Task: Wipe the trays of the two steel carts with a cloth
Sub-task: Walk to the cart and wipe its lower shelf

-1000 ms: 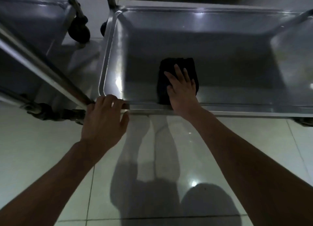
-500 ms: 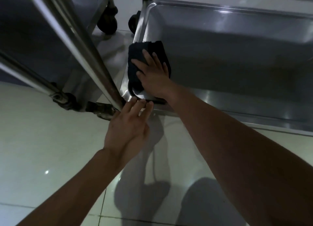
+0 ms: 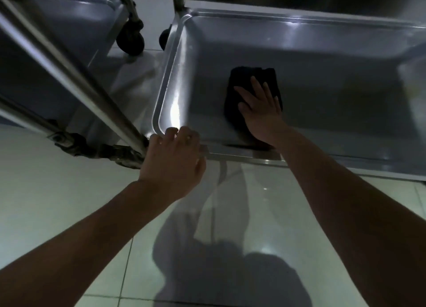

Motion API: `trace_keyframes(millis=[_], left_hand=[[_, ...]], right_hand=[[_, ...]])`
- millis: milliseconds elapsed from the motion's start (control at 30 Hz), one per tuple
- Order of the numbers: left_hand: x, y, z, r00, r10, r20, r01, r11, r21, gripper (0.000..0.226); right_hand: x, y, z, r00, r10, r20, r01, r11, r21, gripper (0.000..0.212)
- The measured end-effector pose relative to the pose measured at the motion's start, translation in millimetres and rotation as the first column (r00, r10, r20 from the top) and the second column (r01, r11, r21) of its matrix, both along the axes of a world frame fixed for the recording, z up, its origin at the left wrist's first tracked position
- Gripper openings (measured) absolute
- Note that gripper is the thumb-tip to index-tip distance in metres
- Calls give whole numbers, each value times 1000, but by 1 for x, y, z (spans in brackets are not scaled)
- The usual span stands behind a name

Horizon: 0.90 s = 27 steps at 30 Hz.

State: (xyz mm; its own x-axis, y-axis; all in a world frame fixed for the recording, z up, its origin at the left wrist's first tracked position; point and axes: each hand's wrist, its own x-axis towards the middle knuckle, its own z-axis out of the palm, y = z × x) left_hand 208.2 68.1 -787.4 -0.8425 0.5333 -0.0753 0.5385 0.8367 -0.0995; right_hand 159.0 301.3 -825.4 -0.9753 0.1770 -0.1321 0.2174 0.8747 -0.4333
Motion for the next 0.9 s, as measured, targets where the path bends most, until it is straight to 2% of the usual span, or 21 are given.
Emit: trace_keyframes(millis=[167, 300, 433, 533, 667, 900], left_hand=[[1, 78, 1, 982, -182, 49, 178, 981, 79, 44], [1, 139, -4, 978, -167, 127, 145, 976, 164, 38], [4, 176, -7, 969, -160, 186, 127, 976, 178, 36], [8, 181, -12, 977, -137, 163, 107, 977, 184, 31], [12, 175, -20, 980, -165, 108, 140, 968, 208, 35], [-5, 139, -14, 968, -203, 147, 136, 917, 376, 39]], right_hand=[[44, 71, 3, 993, -118, -3, 118, 993, 28, 48], [81, 127, 7, 977, -215, -3, 215, 975, 56, 48], [107, 169, 12, 950, -311, 4, 310, 950, 43, 48], [112, 178, 13, 942, -335, -13, 335, 941, 46, 48], [108, 174, 9, 938, -345, -29, 346, 937, 39, 48], [101, 165, 7, 940, -340, -37, 341, 939, 44, 48]])
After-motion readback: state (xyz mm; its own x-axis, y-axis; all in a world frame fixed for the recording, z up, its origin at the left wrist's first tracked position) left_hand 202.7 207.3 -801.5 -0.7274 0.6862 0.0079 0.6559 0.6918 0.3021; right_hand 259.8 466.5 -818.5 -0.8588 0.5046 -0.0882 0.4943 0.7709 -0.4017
